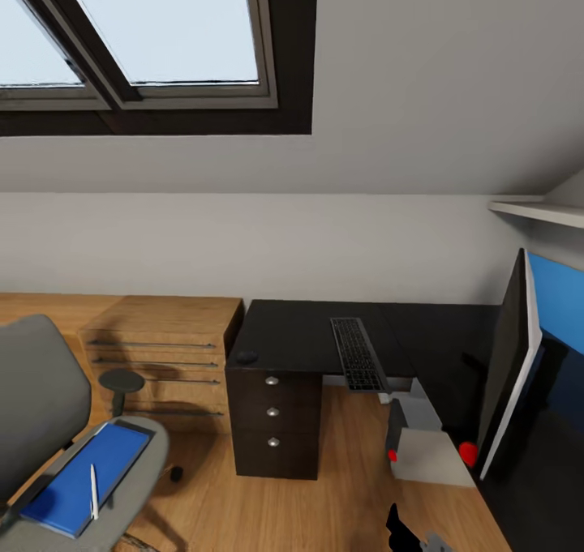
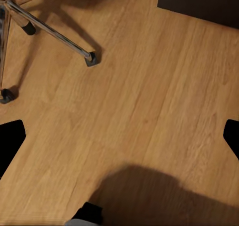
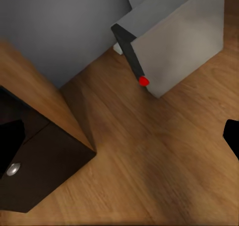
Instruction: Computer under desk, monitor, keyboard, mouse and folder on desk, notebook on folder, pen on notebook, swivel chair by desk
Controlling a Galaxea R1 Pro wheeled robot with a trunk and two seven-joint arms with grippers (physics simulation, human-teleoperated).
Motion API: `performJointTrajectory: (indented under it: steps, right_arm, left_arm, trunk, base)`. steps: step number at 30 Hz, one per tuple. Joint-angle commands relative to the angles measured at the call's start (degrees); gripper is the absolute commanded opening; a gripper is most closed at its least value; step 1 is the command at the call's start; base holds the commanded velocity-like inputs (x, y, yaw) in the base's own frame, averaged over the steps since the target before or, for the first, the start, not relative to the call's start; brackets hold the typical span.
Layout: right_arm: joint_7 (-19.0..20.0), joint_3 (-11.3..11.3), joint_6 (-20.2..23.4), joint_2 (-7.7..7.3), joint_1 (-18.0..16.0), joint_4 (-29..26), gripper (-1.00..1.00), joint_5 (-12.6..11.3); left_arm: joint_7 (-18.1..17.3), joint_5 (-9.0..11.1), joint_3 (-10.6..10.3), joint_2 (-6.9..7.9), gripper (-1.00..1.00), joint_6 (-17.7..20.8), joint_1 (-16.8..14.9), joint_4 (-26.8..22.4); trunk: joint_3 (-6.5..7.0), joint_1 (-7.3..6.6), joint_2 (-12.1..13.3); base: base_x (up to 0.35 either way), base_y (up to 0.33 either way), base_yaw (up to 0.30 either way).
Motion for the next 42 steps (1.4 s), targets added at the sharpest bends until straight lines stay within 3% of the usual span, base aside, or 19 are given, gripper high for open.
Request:
performJointTrajectory:
  steps: [1, 19, 42]
  right_arm:
    - [0.6, -0.1, -0.2, 0.01, -0.1, 0.1, 1.00, -0.5]
    - [0.6, -0.1, -0.2, -0.13, -0.1, 0.0, 1.00, -0.5]
    - [0.7, -0.1, -0.2, -0.11, -0.1, 0.1, 1.00, -0.5]
  left_arm:
    - [0.4, 0.6, -0.4, 0.05, 1.00, -0.4, -0.1, 0.0]
    - [0.4, 0.6, -0.3, 0.05, 1.00, -0.5, -0.1, 0.1]
    - [0.4, 0.6, -0.3, 0.05, 1.00, -0.5, -0.1, 0.1]
  trunk:
    - [-0.15, 0.00, -0.1]
    - [-1.56, 0.00, -0.1]
    - [-3.62, 0.00, -0.1]
  base:
    - [-0.001, 0.000, 0.149]
    - [0.000, 0.000, 0.124]
    - [0.000, 0.000, 0.007]
